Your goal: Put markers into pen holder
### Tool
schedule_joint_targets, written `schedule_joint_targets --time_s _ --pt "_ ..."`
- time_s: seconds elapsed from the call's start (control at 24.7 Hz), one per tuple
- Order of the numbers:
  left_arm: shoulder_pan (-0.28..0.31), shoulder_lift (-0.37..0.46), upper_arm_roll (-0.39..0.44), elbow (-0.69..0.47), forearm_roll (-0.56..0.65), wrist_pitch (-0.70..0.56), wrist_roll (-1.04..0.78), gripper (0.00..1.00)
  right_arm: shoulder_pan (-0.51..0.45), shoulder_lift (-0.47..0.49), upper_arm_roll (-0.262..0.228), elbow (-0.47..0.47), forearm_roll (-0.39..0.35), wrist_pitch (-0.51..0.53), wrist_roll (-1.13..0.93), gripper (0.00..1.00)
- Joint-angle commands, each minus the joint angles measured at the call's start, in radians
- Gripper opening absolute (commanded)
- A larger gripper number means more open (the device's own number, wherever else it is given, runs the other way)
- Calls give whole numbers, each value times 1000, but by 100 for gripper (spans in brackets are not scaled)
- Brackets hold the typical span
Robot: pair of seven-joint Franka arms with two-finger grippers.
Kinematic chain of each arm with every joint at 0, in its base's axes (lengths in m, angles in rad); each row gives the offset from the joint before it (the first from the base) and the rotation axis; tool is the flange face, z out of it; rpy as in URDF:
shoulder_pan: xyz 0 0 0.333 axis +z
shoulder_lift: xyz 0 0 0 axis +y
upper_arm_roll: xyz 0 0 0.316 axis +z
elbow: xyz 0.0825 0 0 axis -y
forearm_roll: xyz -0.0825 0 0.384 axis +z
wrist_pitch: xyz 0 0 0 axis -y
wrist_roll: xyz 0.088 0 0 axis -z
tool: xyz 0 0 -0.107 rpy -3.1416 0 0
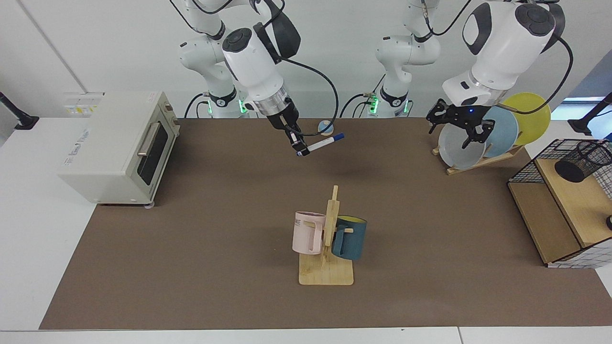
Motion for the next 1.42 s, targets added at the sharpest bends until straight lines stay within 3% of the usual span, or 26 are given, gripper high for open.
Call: schedule_joint_targets --time_s 0.0,0.32,0.61,0.97,1.17,1.38 --pt "-2 -33 -1 -57 -38 81 98 100 7 44 -5 69 25 4 52 0" --pt "-50 -60 -1 -111 -93 136 193 100 27 85 -5 118 44 12 112 0" --pt "-70 -96 -1 -195 -211 203 436 100 74 146 -10 180 38 41 170 0" --pt "-208 -111 -1 -213 -248 239 720 100 97 165 -4 180 42 142 228 0" --pt "-254 -125 -1 -242 -248 280 885 100 134 180 -5 180 33 174 241 0" --pt "-277 -134 0 -255 -250 288 899 100 134 180 -7 178 32 174 239 0"
